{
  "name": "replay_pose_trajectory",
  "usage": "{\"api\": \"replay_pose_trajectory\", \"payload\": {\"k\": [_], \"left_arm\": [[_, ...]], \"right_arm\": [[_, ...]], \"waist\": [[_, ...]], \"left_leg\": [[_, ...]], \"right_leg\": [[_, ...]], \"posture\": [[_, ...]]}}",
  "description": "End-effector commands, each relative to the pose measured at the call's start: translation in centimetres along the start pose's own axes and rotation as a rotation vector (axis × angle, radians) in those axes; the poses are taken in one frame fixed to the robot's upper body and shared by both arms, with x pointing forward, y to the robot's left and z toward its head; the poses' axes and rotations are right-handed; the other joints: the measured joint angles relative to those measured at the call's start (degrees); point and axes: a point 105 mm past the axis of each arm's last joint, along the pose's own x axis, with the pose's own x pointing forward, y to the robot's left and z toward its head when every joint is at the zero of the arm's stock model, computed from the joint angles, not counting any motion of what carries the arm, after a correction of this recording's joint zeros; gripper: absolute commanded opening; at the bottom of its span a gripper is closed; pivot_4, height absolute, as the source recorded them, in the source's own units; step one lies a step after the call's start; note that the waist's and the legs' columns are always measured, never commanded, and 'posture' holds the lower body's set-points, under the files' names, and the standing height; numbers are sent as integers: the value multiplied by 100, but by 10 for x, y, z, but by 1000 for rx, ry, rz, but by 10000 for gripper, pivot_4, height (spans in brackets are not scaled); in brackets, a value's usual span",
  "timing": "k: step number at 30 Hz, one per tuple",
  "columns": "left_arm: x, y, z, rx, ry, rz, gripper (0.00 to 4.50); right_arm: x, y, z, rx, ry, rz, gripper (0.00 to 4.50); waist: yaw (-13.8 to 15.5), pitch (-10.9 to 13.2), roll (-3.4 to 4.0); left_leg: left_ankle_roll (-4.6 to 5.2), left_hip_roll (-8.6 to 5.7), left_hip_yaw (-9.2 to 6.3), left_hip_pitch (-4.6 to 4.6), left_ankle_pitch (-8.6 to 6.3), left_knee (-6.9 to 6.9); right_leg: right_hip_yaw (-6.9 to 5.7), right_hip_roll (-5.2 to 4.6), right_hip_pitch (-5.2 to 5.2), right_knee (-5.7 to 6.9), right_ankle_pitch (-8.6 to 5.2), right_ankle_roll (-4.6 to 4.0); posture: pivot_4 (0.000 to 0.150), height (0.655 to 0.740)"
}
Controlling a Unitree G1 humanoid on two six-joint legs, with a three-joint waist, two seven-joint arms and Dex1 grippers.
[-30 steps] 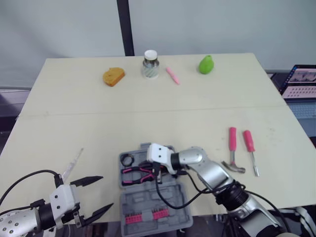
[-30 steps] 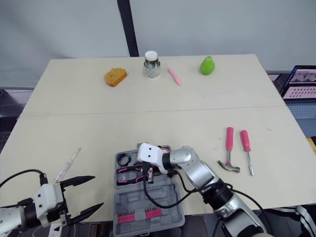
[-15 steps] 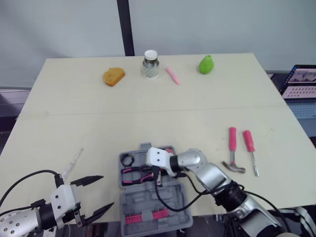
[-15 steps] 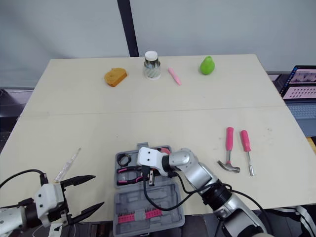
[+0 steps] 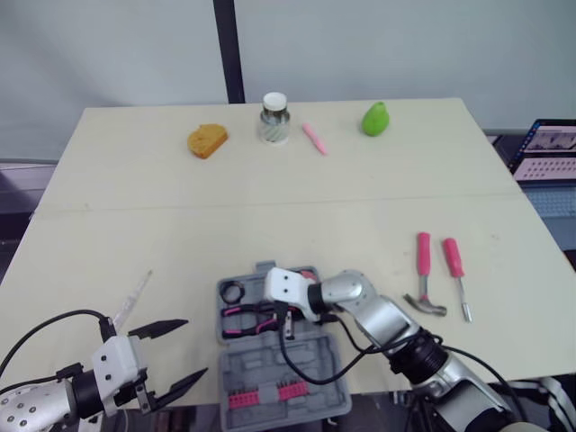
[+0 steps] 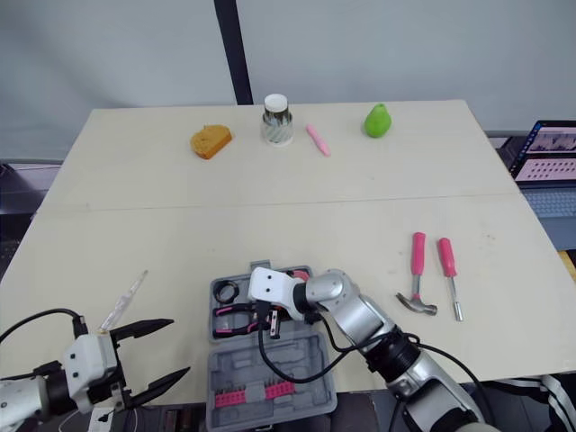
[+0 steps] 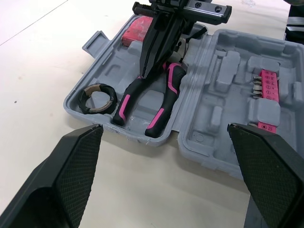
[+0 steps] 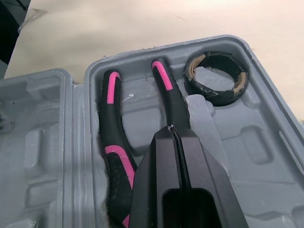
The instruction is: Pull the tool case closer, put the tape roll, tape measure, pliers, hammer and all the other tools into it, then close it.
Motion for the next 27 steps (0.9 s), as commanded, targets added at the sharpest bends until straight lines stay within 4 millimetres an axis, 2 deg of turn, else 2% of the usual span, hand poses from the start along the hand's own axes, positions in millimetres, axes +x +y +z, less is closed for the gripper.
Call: {"api": "replay_pose_trajectory", "payload": {"k": [1,27], "left_arm": [[1,-4,4,11,-8,-13,45000],[6,-3,5,19,-11,-14,45000]], "right_arm": [[5,15,-35,80,140,52,210],[1,26,-66,181,284,96,210]], "waist": [[0,-5,-2],[47,-93,3]], "left_leg": [[-1,0,0,1,-1,0],[3,0,-3,23,-16,-2]], "right_leg": [[0,0,1,0,0,0],[-1,-4,24,-10,-1,-2]], "posture": [[1500,7400],[1500,7400]]}}
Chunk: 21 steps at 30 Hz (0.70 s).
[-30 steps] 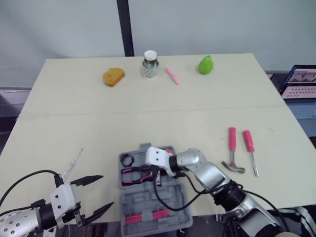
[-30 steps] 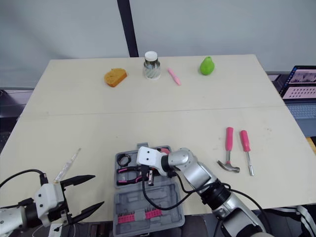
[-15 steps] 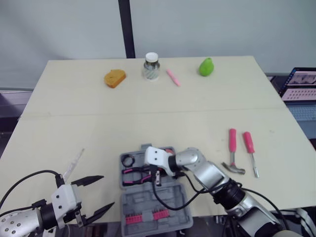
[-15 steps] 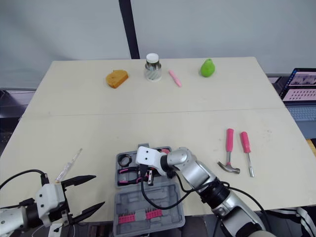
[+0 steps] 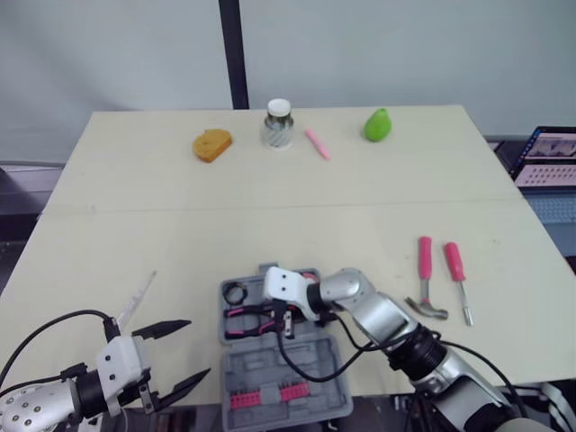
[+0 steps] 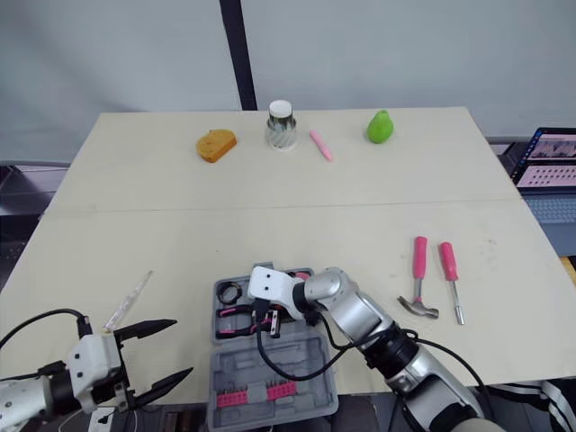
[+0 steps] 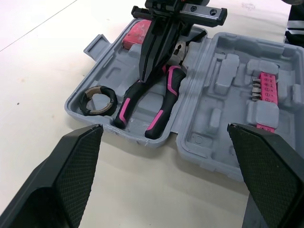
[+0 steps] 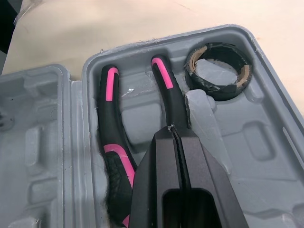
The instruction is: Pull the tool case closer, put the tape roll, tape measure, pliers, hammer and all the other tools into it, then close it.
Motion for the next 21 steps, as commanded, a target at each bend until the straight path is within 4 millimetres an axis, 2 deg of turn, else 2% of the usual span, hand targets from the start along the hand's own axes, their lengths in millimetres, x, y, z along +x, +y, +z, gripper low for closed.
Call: {"api": "replay_pose_trajectory", "payload": {"k": [1,14,19,21], "left_arm": [[2,0,5,24,-5,-5,45000],[5,2,4,26,-3,-2,45000],[5,4,4,29,-4,1,45000],[6,6,3,30,-4,6,45000]], "right_arm": [[4,22,-59,130,214,78,210],[4,24,-57,152,206,91,210],[5,15,-39,123,104,58,210],[2,9,-23,117,13,45,210]], "waist": [[4,-4,3],[4,-31,33],[6,-30,34],[7,-30,34]], "left_leg": [[1,0,0,0,-1,0],[5,-3,-2,10,-11,0],[5,-2,-2,10,-12,0],[5,-2,-2,10,-12,0]], "right_leg": [[0,0,1,-1,0,0],[-2,-1,17,-12,0,0],[-3,-1,18,-15,0,0],[-3,-1,19,-17,0,0]], "posture": [[1500,7400],[1500,7400],[1500,7400],[1500,7400]]}}
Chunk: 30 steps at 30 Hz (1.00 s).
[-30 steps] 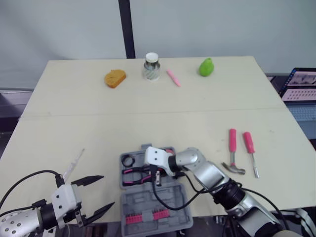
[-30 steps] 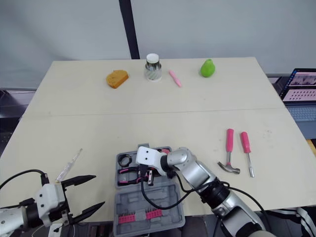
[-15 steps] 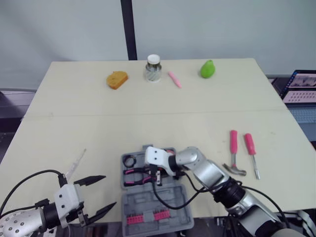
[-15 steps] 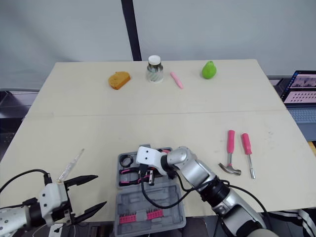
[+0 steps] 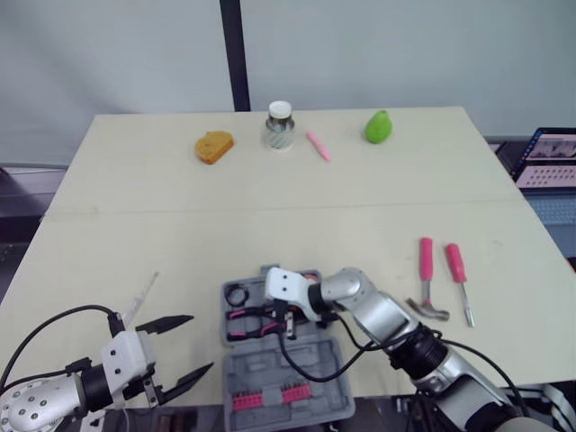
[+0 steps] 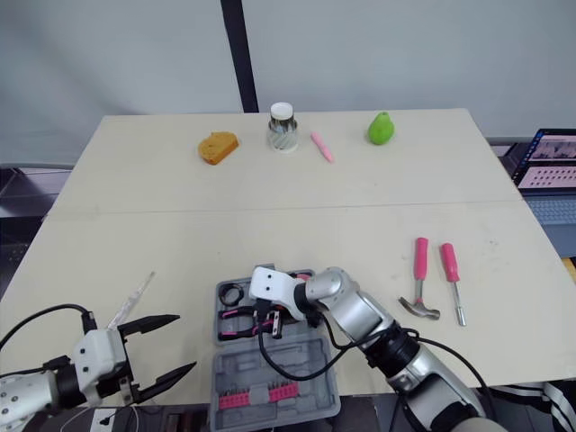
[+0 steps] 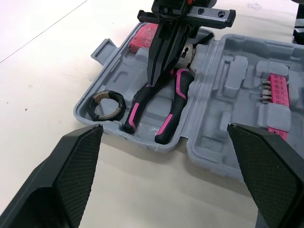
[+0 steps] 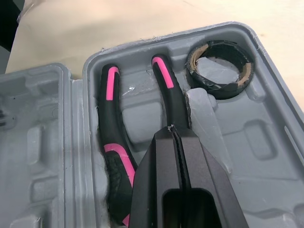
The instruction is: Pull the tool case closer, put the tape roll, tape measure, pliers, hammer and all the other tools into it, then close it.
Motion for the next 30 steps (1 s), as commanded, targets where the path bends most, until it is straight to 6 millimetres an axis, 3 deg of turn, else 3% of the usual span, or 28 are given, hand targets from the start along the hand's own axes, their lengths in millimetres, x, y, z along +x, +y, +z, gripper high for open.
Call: {"api": "replay_pose_trajectory", "payload": {"k": [1,5,11,15,19,22,24,26,28,29,30], "left_arm": [[1,2,1,8,0,0,45000],[3,11,0,3,-2,24,45000],[0,33,-1,-25,-3,95,45000],[-19,56,-11,-77,38,210,45000],[-32,63,-19,-122,56,265,45000],[-60,84,-30,-147,92,415,45000],[-80,95,-36,-176,106,524,45000],[-95,100,-42,-198,119,590,45000],[-108,102,-47,-213,131,639,45000],[-116,104,-49,-221,135,675,45000],[-123,106,-51,-227,140,710,45000]], "right_arm": [[0,6,-11,73,-36,31,210],[-23,-7,17,76,-213,-2,210],[-80,-32,30,83,-363,-106,210],[-142,-40,10,149,-377,-185,210],[-176,-41,-10,205,-351,-256,210],[-215,-47,-49,336,-278,-391,210],[-242,-53,-72,416,-266,-500,5289],[-266,-54,-94,470,-251,-601,13086],[-289,-52,-114,507,-227,-699,25362],[-302,-49,-124,535,-225,-751,28246],[-313,-46,-135,556,-215,-800,34841]], "waist": [[0,1,0],[-6,15,1],[-6,36,-4],[15,63,-14],[1,72,-24],[-2,79,-35],[1,81,-38],[4,83,-41],[3,83,-42],[3,83,-42],[4,84,-43]], "left_leg": [[0,0,0,0,0,0],[0,1,0,-14,0,0],[0,2,1,-24,2,0],[1,2,0,-29,2,-4],[7,-1,1,-31,-1,-19],[5,2,11,-28,0,-34],[6,0,13,-27,0,-38],[9,-2,17,-26,2,-42],[11,-2,18,-24,3,-44],[12,-1,19,-22,3,-46],[13,-2,21,-20,4,-48]], "right_leg": [[-1,0,0,-1,0,0],[-1,2,-13,-1,0,1],[-2,5,-21,-1,1,2],[-4,4,-24,-4,1,2],[-10,4,-21,-23,2,4],[-11,5,-22,-37,3,5],[-11,4,-21,-38,3,5],[-11,4,-20,-44,4,7],[-12,3,-15,-53,5,10],[-12,3,-11,-59,6,12],[-11,2,-9,-61,7,13]], "posture": [[1500,7400],[1500,7400],[1500,7400],[1500,7400],[1500,7400],[1500,7400],[1500,7400],[1500,7400],[1500,7400],[1500,7400],[1500,7400]]}}
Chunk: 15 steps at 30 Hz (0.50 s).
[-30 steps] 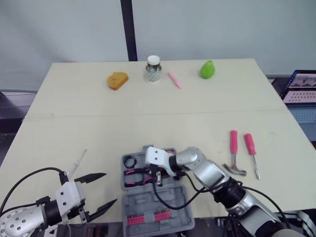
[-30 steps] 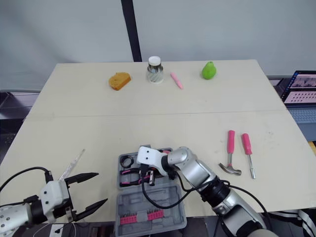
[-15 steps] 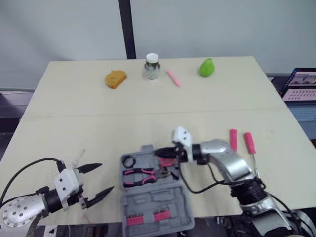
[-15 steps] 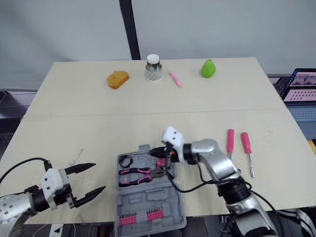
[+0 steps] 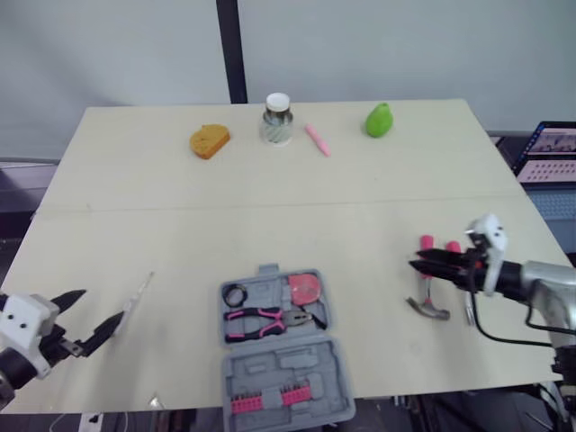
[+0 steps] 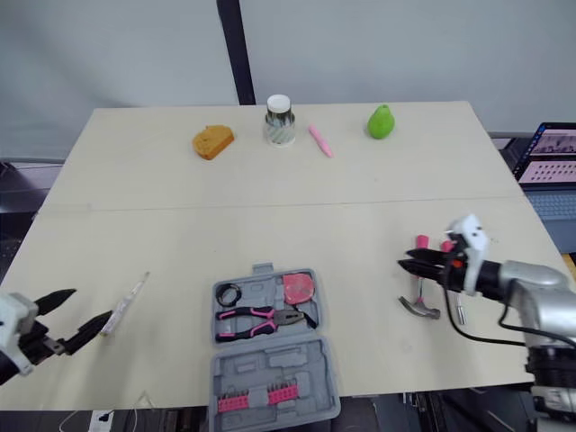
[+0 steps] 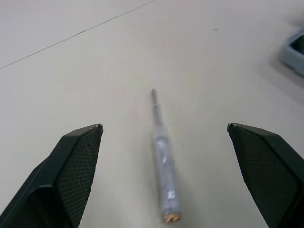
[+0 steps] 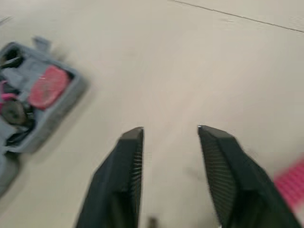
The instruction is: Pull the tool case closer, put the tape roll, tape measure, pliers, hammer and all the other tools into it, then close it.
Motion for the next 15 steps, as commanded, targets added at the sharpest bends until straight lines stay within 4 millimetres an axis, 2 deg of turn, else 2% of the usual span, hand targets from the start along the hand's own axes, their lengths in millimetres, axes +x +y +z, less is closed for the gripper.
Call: {"api": "replay_pose_trajectory", "payload": {"k": [1,2,3,8,15], "left_arm": [[-20,26,-1,-15,-10,136,45000],[-22,28,-3,-17,-8,148,45000],[-24,31,-4,-24,-7,163,45000],[-31,41,-11,-38,4,204,45000],[-33,45,-10,-26,9,211,45000]], "right_arm": [[-43,-33,-9,18,-31,-190,38739],[-48,-37,-12,20,-29,-210,43902],[-55,-41,-19,36,-22,-242,44558],[-75,-53,-43,90,-5,-338,44558],[-84,-59,-48,81,3,-371,44558]], "waist": [[8,1,-2],[7,2,-3],[1,1,-3],[-12,4,-3],[-21,6,3]], "left_leg": [[0,1,1,-1,0,-1],[0,0,0,2,1,-4],[0,-1,1,1,1,-4],[-1,1,8,8,3,-7],[-5,3,14,14,5,-7]], "right_leg": [[-1,0,0,-2,0,0],[-2,0,4,-6,0,1],[-2,-1,3,-7,1,1],[3,-6,5,-9,3,5],[10,-12,-1,-9,3,5]], "posture": [[1500,7400],[1500,7400],[1500,7400],[1500,7400],[1500,7400]]}}
